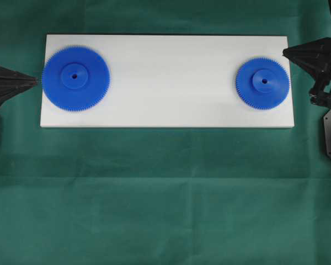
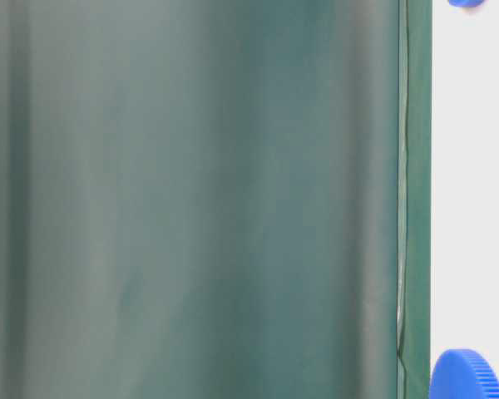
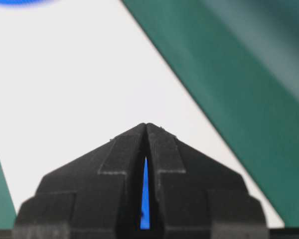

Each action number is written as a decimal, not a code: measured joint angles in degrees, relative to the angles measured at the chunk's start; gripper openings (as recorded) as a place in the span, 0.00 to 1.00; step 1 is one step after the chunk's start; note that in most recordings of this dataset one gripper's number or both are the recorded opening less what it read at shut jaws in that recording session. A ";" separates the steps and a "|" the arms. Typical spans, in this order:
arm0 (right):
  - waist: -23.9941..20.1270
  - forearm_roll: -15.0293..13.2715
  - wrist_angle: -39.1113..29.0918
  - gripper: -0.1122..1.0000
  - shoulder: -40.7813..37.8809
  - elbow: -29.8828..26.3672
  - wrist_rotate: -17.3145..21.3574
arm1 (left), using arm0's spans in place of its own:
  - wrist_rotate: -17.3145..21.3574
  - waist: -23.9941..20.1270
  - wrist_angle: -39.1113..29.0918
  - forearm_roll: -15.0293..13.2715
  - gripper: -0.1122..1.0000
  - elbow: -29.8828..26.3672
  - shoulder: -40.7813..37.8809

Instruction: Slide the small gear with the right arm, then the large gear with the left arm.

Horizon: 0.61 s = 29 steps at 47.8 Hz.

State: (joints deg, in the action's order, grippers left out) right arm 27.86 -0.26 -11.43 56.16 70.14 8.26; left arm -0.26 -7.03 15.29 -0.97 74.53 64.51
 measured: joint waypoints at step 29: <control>0.00 0.00 -2.20 0.56 -10.90 -0.88 2.02 | 0.00 -0.09 0.00 0.00 0.10 0.00 0.00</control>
State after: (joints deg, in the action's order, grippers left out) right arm 27.86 -0.26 -13.62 45.26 69.26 10.28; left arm -0.26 -7.12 15.29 -0.97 74.53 64.51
